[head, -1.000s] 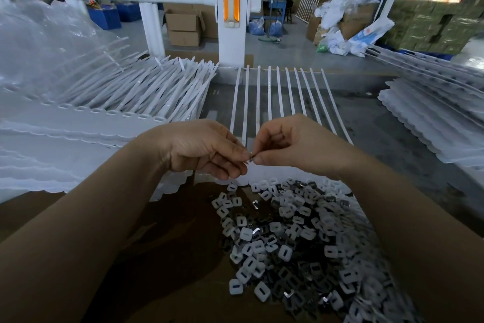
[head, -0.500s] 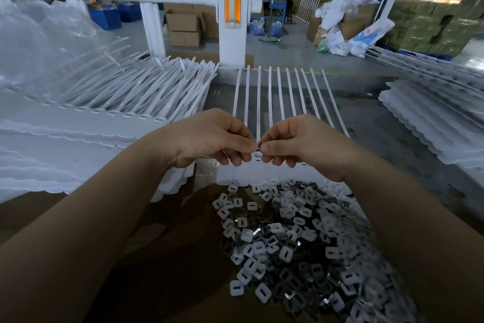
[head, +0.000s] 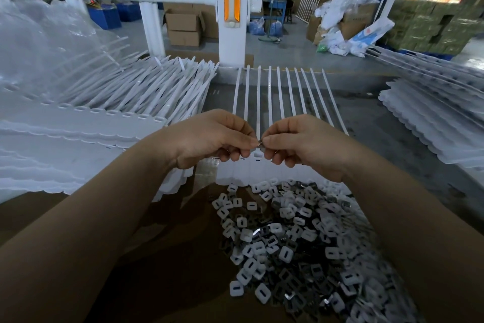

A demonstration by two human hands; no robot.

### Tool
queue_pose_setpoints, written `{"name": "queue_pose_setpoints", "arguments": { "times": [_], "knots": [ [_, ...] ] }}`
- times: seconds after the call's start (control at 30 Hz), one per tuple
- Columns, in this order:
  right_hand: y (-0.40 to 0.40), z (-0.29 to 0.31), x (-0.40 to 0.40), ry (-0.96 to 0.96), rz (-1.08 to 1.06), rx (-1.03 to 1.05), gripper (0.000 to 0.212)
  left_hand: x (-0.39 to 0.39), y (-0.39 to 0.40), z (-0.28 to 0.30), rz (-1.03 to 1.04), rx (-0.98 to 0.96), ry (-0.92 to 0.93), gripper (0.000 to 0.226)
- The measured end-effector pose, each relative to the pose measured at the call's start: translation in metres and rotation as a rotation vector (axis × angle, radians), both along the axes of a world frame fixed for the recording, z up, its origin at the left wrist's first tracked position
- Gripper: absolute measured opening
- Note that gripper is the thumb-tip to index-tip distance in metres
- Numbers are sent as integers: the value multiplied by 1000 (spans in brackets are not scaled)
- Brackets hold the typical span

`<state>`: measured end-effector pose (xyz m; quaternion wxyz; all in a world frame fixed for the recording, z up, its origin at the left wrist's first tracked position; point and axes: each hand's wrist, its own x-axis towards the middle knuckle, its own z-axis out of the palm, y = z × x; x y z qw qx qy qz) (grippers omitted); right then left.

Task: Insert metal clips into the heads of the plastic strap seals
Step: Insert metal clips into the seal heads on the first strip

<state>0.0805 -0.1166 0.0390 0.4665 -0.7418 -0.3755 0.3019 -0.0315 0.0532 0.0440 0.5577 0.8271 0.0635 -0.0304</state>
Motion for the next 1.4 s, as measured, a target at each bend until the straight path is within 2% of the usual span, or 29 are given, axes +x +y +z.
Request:
{"name": "queue_pose_setpoints", "arguments": {
  "times": [0.13, 0.27, 0.33, 0.4, 0.47, 0.57, 0.83, 1.4],
  "knots": [
    [1, -1, 0, -8, -28, 22, 9, -1, -1, -1, 32, -7, -11, 12],
    [0, -2, 0, -70, -38, -3, 9, 2, -5, -2, 83, 124, -41, 13],
    [1, -5, 2, -164, -113, -33, 8, 5, -6, -5, 134, 185, -66, 12],
    [1, -8, 6, -356, -214, -108, 7, 9, -7, -10, 200, 242, -106, 12],
    [0, -12, 9, -451, -212, -219, 11, 14, -10, -16, 236, 322, -125, 10],
    [0, -15, 7, -435, -101, -334, 25, 22, -14, -21, 246, 493, -85, 8],
    [0, -9, 7, -418, -7, -374, 39, 34, -15, -26, 227, 623, 45, 9],
    [0, -14, 9, -422, 22, -355, 39, 34, -9, -29, 208, 602, 45, 11]
  ]
}}
